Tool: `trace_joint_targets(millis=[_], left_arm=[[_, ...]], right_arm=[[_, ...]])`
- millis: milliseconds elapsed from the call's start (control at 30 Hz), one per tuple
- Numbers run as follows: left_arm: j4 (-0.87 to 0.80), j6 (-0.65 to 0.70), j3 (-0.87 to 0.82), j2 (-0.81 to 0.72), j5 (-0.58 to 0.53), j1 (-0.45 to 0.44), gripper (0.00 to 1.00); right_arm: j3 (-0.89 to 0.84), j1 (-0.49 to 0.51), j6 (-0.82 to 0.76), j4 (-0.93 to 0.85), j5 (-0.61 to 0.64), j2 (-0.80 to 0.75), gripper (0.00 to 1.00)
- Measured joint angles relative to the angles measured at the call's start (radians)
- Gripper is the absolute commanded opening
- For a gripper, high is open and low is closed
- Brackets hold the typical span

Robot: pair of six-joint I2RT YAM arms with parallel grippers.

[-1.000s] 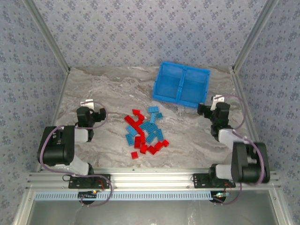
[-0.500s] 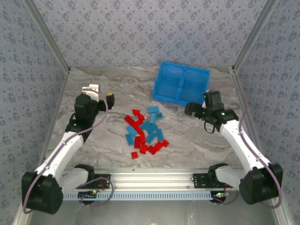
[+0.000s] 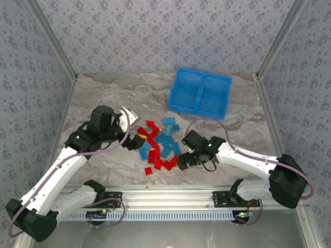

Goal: Sort the legos into containers by color

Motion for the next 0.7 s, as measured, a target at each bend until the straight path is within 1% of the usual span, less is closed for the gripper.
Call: trace_joint_targets(millis=[100,233,367,567,700], left_arm=[[-0.006,0.039,-0.032,-0.030,-0.002,-0.001,0.99],[-0.006,0.056,-0.065,-0.050,-0.004,-0.001,0.99],[-0.006,0.058,-0.078,-0.051,-0.009,-0.001,0.99],[-0.003,0.059,-0.087,-0.069,-0.016,-0.001,0.99],[0.003,0.058,-0.087,-0.075,-0.020,-0.001,0.99]], right_arm=[[0.000,0.026,-0.035,0.042,0.032,0.072,0.75],[0.007,0.052,-0.067,0.080,0.073,0.168,0.68],[0.013,0.056,-0.095,0.130,0.095,0.229,0.61],[0.027,0.056,-0.114,0.156,0.126,0.256,0.49],[0.035,0.058,-0.131,0.173,0.132,0.269,0.36]])
